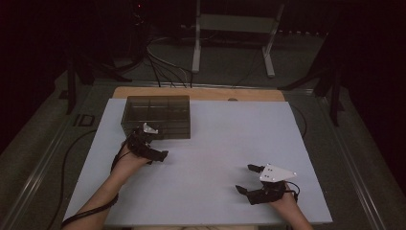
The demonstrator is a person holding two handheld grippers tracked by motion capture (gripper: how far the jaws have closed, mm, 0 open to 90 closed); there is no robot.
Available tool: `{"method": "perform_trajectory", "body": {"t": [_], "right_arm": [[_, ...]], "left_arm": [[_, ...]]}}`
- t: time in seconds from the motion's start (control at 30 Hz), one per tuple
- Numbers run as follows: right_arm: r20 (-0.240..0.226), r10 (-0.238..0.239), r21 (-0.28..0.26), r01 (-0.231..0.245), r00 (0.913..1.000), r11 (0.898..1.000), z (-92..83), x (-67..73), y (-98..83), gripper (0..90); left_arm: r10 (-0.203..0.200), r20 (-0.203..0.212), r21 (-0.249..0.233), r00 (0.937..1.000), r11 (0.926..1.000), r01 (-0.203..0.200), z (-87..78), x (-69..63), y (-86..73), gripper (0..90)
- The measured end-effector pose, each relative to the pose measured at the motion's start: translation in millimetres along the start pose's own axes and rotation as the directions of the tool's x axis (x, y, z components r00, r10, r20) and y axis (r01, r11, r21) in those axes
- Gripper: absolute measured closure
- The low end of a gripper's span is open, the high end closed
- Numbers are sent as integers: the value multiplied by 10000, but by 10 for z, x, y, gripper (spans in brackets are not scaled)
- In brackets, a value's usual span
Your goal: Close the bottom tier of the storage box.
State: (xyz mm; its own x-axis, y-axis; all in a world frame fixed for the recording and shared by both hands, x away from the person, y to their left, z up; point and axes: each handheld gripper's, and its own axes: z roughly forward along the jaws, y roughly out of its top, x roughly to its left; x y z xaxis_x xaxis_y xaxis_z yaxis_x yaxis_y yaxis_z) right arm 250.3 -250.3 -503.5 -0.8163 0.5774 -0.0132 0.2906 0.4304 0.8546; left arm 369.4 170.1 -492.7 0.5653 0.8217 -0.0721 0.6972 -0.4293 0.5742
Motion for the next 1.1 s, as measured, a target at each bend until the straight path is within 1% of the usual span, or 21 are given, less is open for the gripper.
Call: {"method": "perform_trajectory", "body": {"t": [0.1,0.13,0.23,0.27,0.3,0.37,0.4,0.5,0.57,0.6,0.7,0.8,0.83,0.87,0.9,0.93,0.97,1.0,1.03,1.07,1.1], "right_arm": [[-4,27,-9,-27,10000,10000,-2,-2,-3,135],[-5,35,-7,-35,10000,10000,-3,-3,-4,135],[-12,30,7,-30,10000,10000,-3,0,-5,135],[-16,22,-9,-22,10000,10000,-3,0,-4,135],[-8,21,-3,-21,10000,10000,-4,2,-3,135],[-13,44,-5,-44,10000,10000,-4,1,-4,135],[-8,37,6,-37,10000,10000,-4,0,-4,136],[-21,26,-2,-26,10000,10000,-3,1,-3,135],[-19,21,6,-21,10000,10000,-4,2,-3,135],[-19,30,-5,-30,10000,10000,-4,2,-3,136],[-9,33,-1,-33,10000,10000,-6,2,-4,135],[-6,18,-8,-18,10000,10000,-5,3,0,135],[-6,18,-8,-18,10000,10000,-5,3,0,135],[-11,18,25,-18,10000,10000,-1,3,-2,135],[-11,18,25,-18,10000,10000,-1,3,-2,135],[-16,23,23,-23,10000,10000,0,3,-2,135],[-24,27,6,-27,10000,10000,0,3,-1,136],[-20,18,11,-18,10000,10000,0,3,-1,135],[-21,14,13,-14,10000,10000,0,3,-2,135],[-18,24,18,-24,10000,10000,0,3,-2,135],[-13,19,8,-19,10000,10000,-1,4,-1,135]], "left_arm": [[197,271,-173,9994,9997,-193,-6,-15,3,0],[203,351,-191,9992,9996,-197,-9,-18,7,0],[429,601,-270,9973,9988,-414,-20,-37,26,0],[571,708,-383,9959,9978,-545,-29,-51,33,0],[609,784,-441,9951,9974,-575,-31,-59,37,0],[876,1055,-540,9906,9951,-823,-41,-86,48,0],[1018,1044,-500,9893,9940,-970,-44,-100,55,0],[1177,1073,-647,9872,9917,-1112,-51,-133,73,0],[1282,1282,-783,9834,9898,-1188,-59,-149,81,0],[1409,1334,-866,9810,9877,-1301,-64,-158,82,0],[1715,1635,-1068,9715,9821,-1554,-74,-191,79,0],[1887,1925,-1221,9630,9783,-1673,-91,-216,75,0],[1887,1925,-1221,9630,9783,-1673,-91,-216,75,0],[1989,1917,-1249,9611,9762,-1771,-104,-237,72,0],[1989,1917,-1249,9611,9762,-1771,-104,-237,72,0],[2049,1936,-1250,9594,9751,-1830,-108,-246,69,0],[2105,1985,-1293,9572,9738,-1873,-111,-256,64,0],[2189,2081,-1296,9533,9722,-1950,-116,-260,62,0],[2232,2046,-1308,9531,9712,-1993,-120,-271,58,0],[2308,2075,-1374,9506,9690,-2053,-128,-281,54,0],[2395,2143,-1448,9469,9666,-2117,-136,-290,48,0]]}}
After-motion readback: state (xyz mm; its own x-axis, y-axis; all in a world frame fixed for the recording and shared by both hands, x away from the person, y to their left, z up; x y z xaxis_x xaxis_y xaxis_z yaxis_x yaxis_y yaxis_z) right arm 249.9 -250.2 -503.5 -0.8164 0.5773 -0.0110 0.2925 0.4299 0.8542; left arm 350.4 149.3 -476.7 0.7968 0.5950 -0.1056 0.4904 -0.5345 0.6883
